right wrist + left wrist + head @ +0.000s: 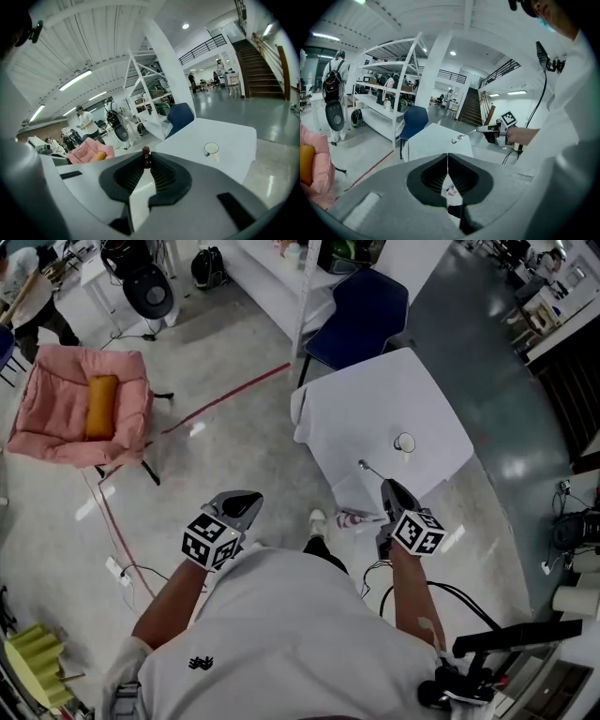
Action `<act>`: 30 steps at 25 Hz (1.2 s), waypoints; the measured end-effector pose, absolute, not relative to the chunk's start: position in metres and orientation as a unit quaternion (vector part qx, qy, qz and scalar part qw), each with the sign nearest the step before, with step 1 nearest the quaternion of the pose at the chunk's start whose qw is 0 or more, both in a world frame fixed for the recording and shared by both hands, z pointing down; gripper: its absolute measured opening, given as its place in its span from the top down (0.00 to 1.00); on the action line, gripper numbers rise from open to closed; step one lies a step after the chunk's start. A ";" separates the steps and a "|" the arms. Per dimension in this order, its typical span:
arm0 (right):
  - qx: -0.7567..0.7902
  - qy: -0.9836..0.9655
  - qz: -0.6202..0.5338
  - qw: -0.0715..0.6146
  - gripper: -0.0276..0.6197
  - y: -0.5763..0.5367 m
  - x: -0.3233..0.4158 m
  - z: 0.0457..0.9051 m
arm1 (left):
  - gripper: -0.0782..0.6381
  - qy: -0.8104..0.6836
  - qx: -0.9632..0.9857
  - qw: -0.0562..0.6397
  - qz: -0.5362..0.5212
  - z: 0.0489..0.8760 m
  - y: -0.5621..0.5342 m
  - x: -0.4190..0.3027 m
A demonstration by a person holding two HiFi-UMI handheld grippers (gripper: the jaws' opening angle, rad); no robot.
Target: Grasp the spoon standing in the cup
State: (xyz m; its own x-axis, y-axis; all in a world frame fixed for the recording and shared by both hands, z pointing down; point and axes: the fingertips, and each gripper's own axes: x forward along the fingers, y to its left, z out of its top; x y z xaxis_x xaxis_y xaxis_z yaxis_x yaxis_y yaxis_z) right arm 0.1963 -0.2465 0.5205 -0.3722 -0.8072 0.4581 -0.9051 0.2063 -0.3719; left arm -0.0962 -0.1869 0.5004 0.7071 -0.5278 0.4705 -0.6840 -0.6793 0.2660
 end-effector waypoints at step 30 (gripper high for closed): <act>0.487 -0.814 0.300 0.104 0.88 -0.114 0.042 0.510 | 0.87 -0.316 0.908 0.215 0.174 0.514 -0.091 -0.176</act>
